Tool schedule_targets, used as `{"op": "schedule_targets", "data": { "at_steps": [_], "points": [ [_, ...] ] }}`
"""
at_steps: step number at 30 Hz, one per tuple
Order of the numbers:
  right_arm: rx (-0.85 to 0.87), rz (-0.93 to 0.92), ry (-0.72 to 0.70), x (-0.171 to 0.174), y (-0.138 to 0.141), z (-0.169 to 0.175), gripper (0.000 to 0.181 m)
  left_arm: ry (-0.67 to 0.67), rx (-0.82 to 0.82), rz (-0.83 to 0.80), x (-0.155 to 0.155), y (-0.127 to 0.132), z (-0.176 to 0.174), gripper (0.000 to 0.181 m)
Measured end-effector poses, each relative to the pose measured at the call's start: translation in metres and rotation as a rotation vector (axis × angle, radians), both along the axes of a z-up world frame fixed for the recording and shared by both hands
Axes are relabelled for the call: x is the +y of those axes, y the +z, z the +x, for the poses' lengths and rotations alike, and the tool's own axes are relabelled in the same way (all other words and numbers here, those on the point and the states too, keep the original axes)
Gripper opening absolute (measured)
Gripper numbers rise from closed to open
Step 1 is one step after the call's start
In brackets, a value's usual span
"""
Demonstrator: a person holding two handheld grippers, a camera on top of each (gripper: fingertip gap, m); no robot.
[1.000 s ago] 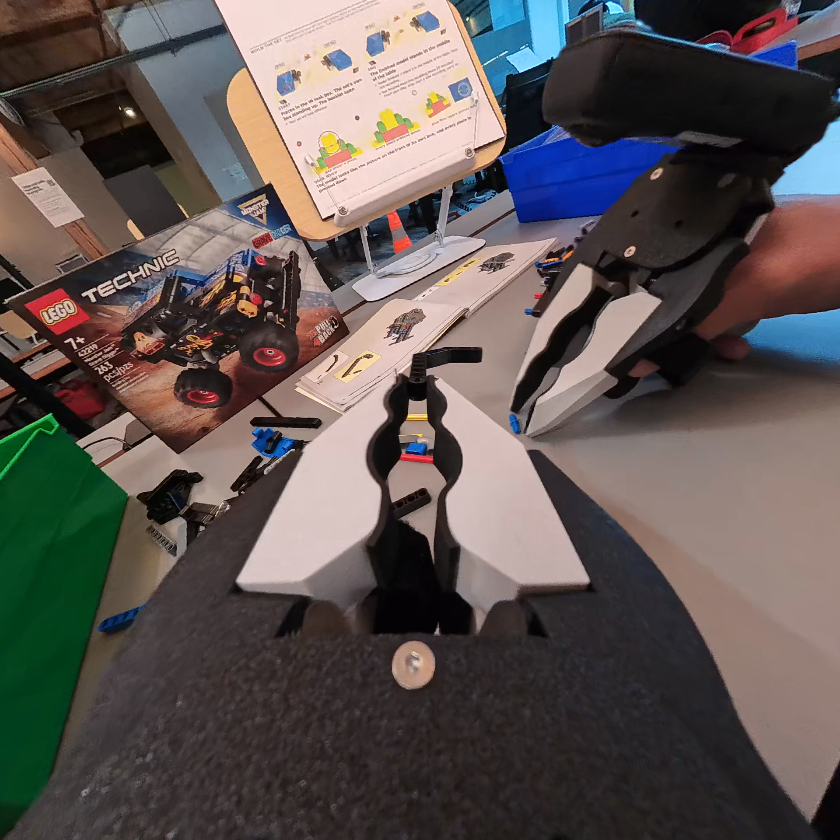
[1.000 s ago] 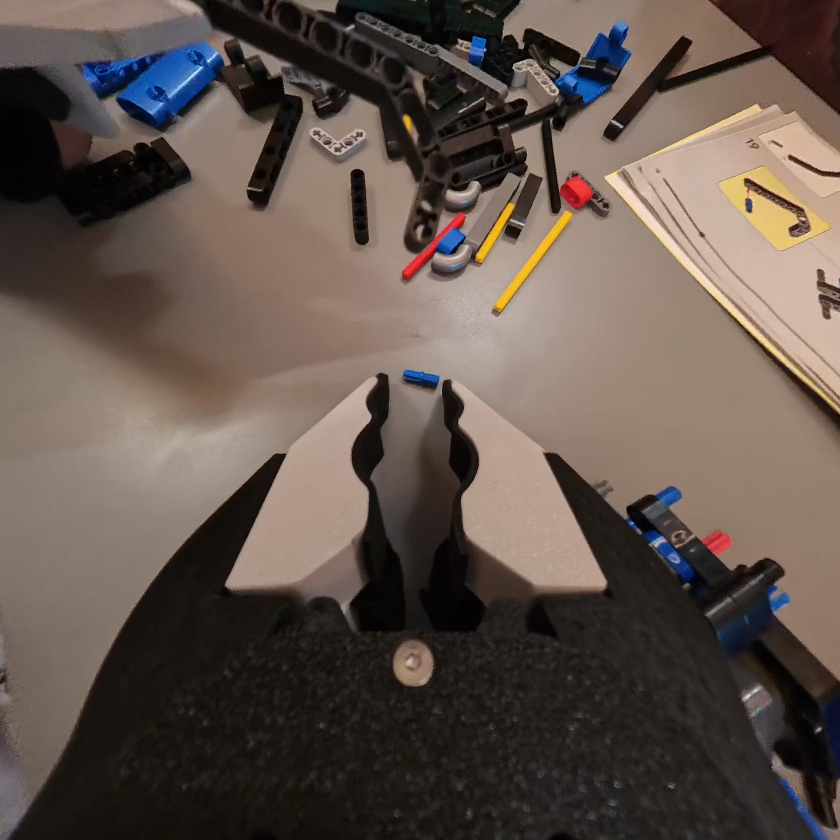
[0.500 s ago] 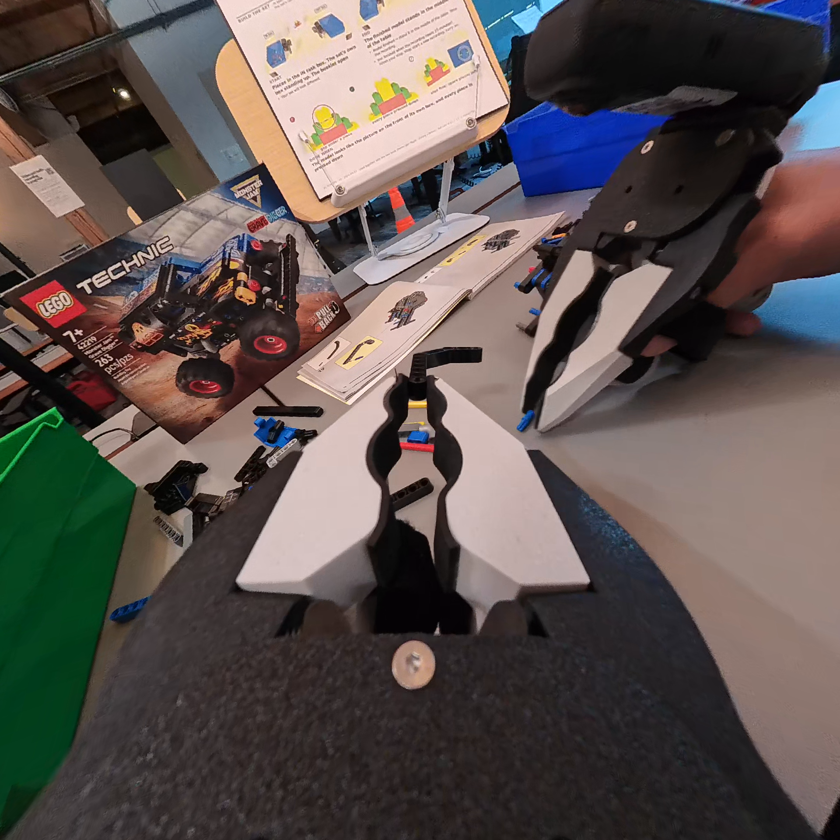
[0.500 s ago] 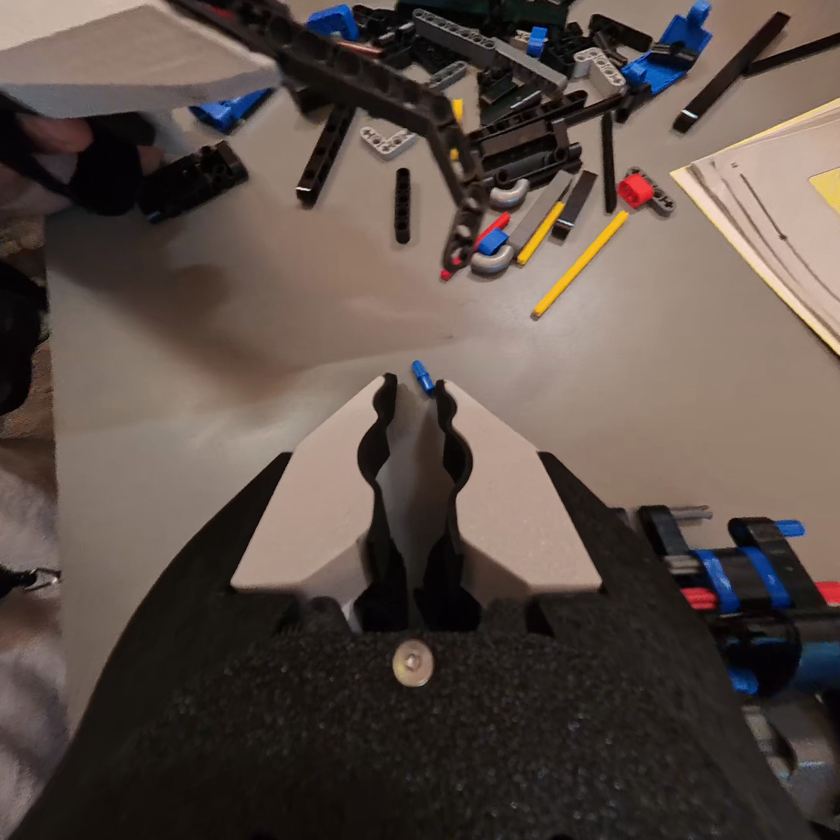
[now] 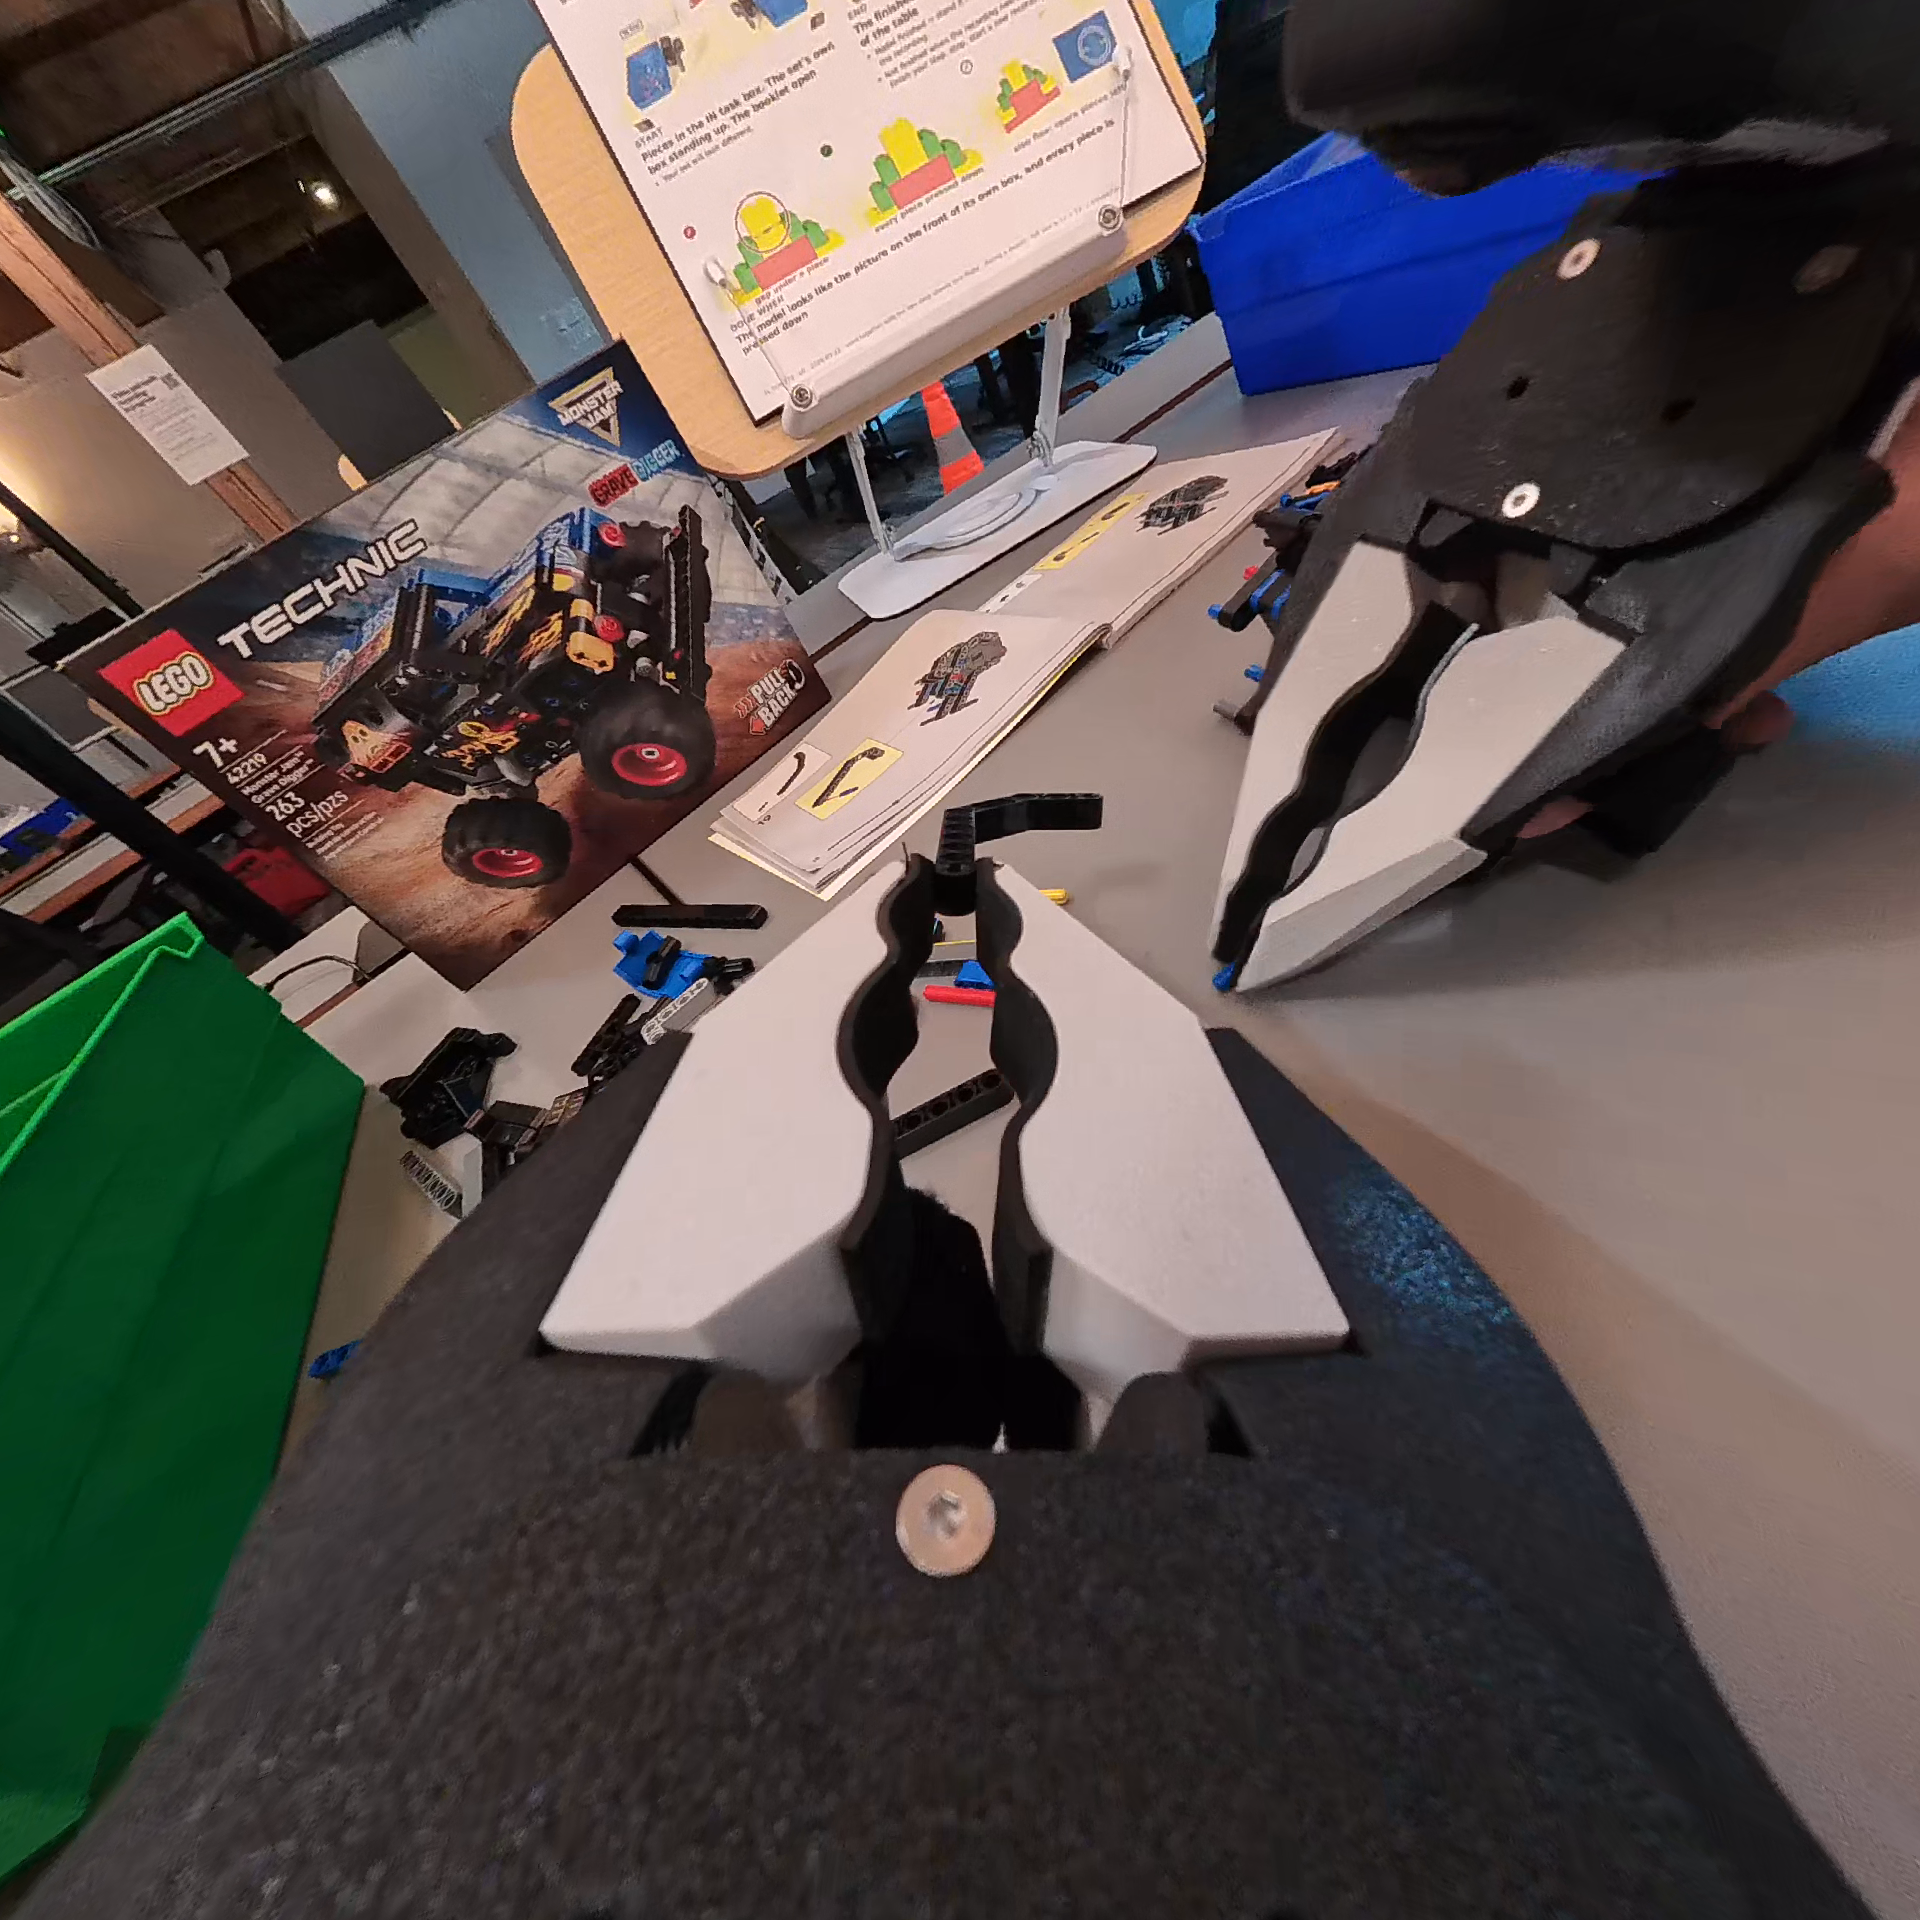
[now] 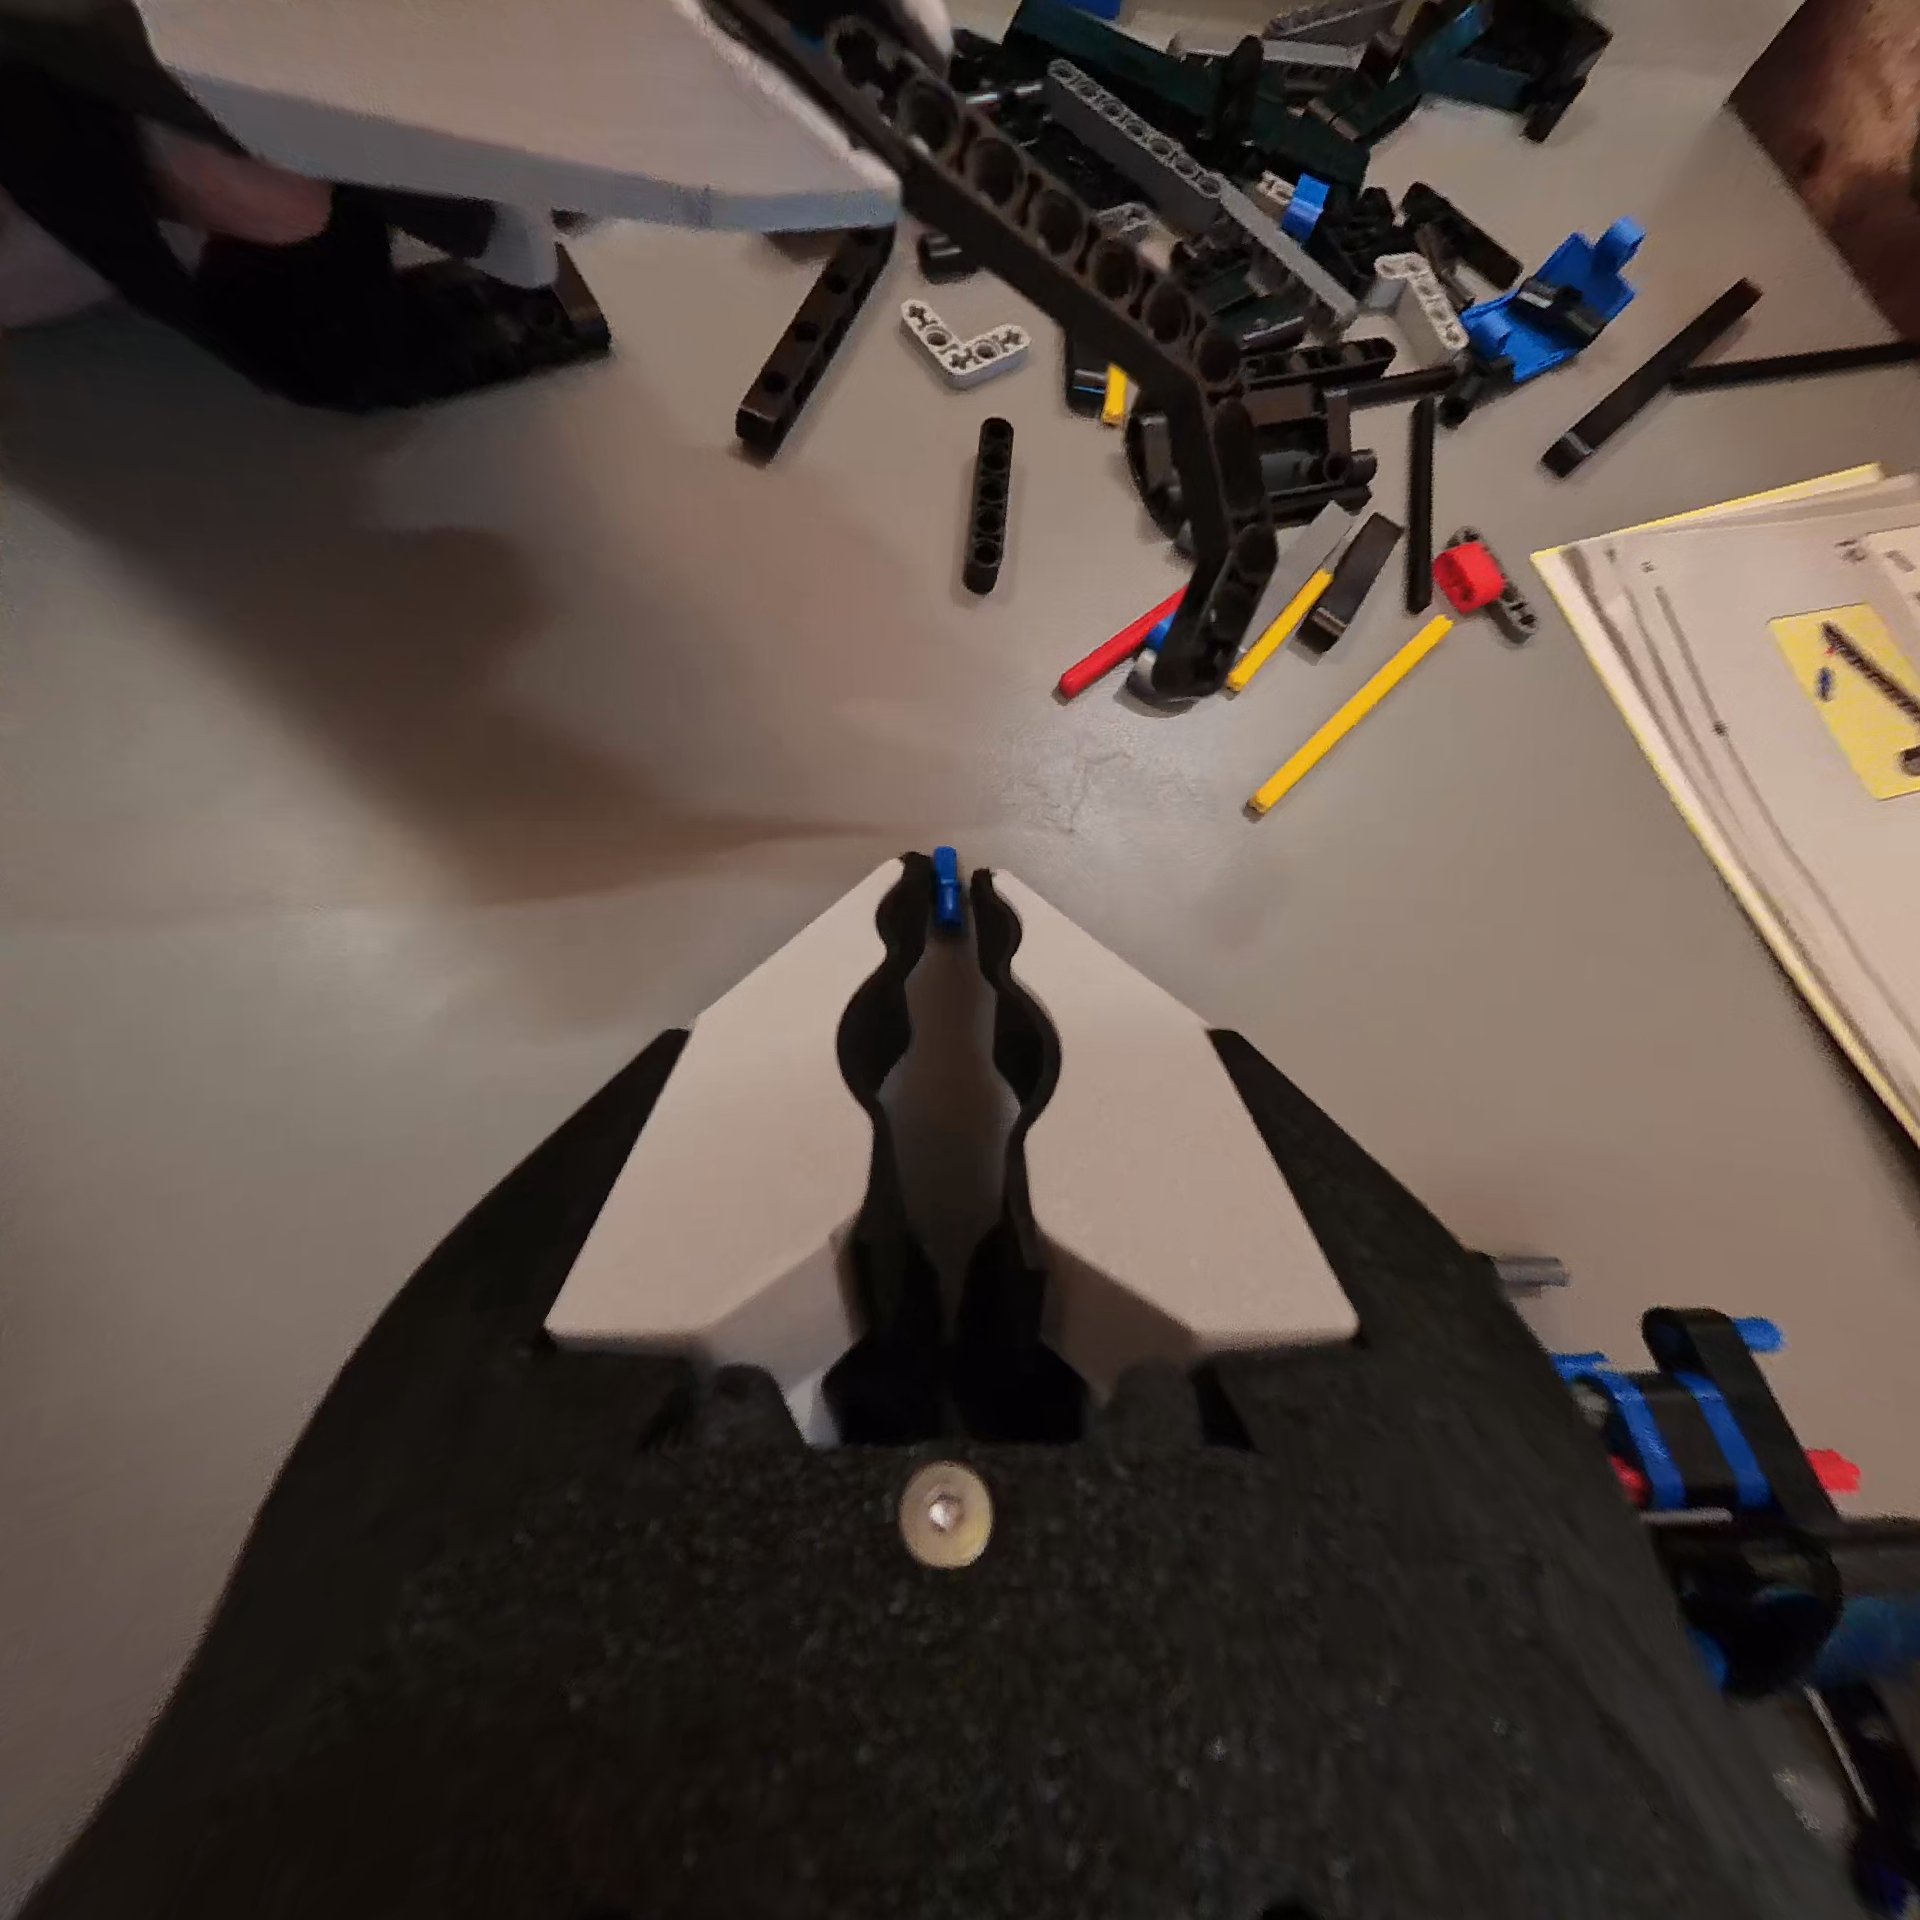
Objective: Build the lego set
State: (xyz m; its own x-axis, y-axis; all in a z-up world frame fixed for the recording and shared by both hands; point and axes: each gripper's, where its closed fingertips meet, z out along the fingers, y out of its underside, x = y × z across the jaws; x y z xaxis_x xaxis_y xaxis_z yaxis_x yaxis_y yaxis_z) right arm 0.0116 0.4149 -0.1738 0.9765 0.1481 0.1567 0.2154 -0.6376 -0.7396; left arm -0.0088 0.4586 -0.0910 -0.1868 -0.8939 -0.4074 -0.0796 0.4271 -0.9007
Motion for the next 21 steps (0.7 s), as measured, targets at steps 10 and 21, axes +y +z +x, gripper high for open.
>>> {"op": "schedule_targets", "data": {
  "at_steps": [10,21],
  "points": [
    [-0.011,-0.001,0.008,-0.002,-0.001,0.000,0.004,-0.019,0.014,0.044,-0.006,-0.004,0.000,0.006],
    [0.270,0.011,0.083,-0.007,0.073,-0.020,0.000,-0.012,0.020,0.388,-0.023,-0.021,0.006,0.005]
  ]
}}
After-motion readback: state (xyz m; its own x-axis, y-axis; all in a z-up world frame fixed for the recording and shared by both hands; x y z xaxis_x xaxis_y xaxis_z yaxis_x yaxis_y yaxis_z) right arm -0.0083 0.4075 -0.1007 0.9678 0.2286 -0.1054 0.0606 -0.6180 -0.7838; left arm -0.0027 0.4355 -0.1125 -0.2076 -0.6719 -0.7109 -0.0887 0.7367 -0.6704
